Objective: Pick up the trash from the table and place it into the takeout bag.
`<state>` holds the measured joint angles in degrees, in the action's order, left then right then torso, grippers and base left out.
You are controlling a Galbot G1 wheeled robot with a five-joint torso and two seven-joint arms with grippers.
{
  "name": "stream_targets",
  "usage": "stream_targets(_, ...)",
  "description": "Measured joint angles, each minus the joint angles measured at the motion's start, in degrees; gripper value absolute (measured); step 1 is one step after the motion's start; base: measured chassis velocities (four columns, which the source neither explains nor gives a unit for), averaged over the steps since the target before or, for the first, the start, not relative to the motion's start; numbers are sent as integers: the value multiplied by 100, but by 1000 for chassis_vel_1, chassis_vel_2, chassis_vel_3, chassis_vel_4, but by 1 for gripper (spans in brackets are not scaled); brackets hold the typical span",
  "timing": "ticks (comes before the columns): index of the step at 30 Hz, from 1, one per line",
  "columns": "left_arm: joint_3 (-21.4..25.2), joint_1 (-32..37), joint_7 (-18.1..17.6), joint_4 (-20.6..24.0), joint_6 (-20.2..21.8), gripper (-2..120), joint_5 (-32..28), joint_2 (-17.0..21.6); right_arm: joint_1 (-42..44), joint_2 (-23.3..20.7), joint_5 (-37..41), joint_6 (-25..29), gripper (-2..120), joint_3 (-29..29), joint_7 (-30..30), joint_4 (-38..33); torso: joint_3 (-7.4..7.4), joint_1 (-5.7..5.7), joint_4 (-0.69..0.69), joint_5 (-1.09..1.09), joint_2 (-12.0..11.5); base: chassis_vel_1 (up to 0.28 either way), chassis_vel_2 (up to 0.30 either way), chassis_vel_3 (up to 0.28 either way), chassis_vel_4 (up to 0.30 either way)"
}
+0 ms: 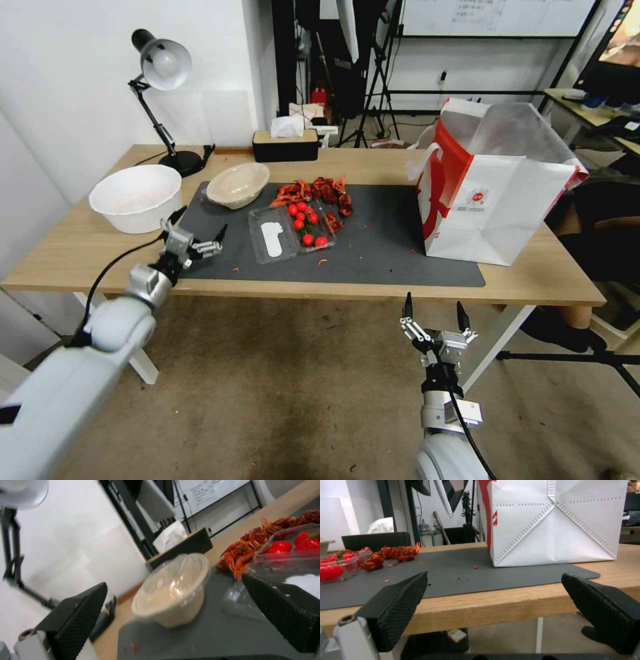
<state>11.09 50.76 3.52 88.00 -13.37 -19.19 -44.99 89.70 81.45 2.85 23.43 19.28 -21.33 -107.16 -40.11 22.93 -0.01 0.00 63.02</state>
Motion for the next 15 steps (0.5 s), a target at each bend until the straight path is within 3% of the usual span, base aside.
stream_targets(12, -1584, -1546, 234, -1105, -153, 100, 449, -58, -12, 36, -16, -8, 100, 45, -30, 26, 0, 0, 0, 0, 0, 0, 0, 0, 0)
stream_targets(15, -1724, -1765, 306, -1354, -188, 100, 572, -134, -6, 34, -16, -8, 100, 66, -40, 27, 0, 0, 0, 0, 0, 0, 0, 0, 0)
